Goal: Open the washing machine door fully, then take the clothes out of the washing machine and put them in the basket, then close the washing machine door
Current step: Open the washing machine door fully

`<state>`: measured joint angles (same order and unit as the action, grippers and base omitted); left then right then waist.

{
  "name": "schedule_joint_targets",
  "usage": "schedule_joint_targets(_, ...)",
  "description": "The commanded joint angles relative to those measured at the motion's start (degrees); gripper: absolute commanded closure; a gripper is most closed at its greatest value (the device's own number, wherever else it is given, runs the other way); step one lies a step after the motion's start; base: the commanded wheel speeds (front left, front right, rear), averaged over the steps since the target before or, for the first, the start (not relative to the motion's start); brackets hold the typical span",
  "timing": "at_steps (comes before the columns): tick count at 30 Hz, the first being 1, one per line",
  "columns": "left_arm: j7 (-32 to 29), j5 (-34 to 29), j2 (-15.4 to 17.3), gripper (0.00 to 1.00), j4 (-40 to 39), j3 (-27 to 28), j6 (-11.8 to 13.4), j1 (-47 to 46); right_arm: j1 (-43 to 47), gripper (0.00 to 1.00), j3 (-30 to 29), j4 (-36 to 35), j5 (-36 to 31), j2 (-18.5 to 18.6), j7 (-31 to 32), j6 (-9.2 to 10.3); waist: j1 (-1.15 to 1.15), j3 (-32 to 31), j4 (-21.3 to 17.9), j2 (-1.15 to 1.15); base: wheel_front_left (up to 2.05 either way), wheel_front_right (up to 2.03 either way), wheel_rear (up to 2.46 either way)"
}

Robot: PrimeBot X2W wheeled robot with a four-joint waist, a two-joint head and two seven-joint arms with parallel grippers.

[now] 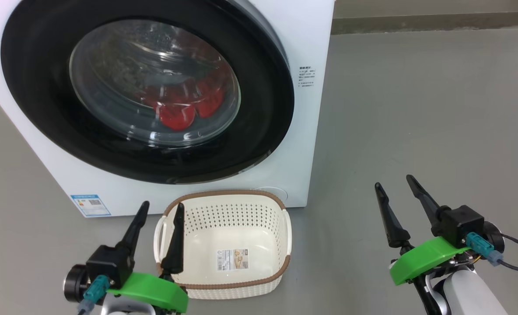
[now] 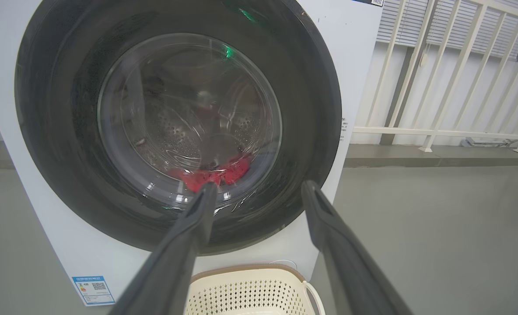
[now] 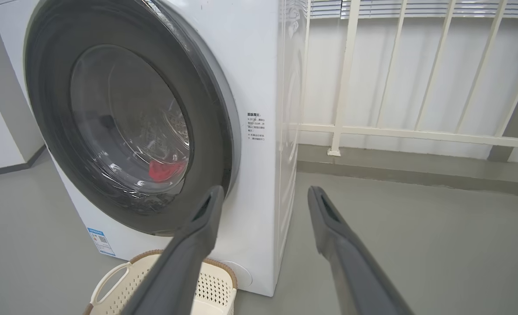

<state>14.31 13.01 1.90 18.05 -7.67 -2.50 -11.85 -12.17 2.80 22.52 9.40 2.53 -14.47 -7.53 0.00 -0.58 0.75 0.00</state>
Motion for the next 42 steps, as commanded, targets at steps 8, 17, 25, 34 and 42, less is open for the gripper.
schedule_joint_targets(8, 0.69, 0.33, 0.98, 0.00, -2.82, -0.22, 0.57, -2.65, -4.56, 1.00, 2.32, 1.26, 16.51, 0.35, -0.52, 0.04, 0.00, 2.79, 2.25, 0.00, 0.00, 0.00, 0.00)
schedule_joint_targets(17, 0.69, 2.15, 0.98, 0.00, -7.20, -3.59, 1.86, -4.37, -12.06, 1.00, 2.94, -1.44, 39.70, 1.07, 2.80, 0.04, 0.00, 8.07, 4.84, 0.00, 0.00, 0.00, 0.00)
schedule_joint_targets(25, 0.69, 2.05, 0.98, 0.00, -9.48, -4.52, 2.35, -6.77, -18.92, 1.00, 0.47, -5.77, 58.26, 4.04, 12.03, 0.04, 0.00, 14.28, 6.55, 0.00, 0.00, 0.00, 0.00)
schedule_joint_targets(34, 0.69, 2.62, 0.98, 0.00, -12.28, -5.90, 3.03, -9.66, -24.89, 1.00, -1.78, -5.47, 68.25, 6.76, 20.07, 0.04, 0.00, 19.70, 8.72, 0.00, 0.00, 0.00, 0.00)
schedule_joint_targets(42, 0.69, 0.58, 0.98, 0.00, -14.15, -6.48, 3.64, -10.85, -31.03, 1.00, -2.86, -3.59, 75.83, 7.13, 28.65, 0.04, 0.00, 23.91, 10.05, 0.00, 0.00, 0.00, 0.00)
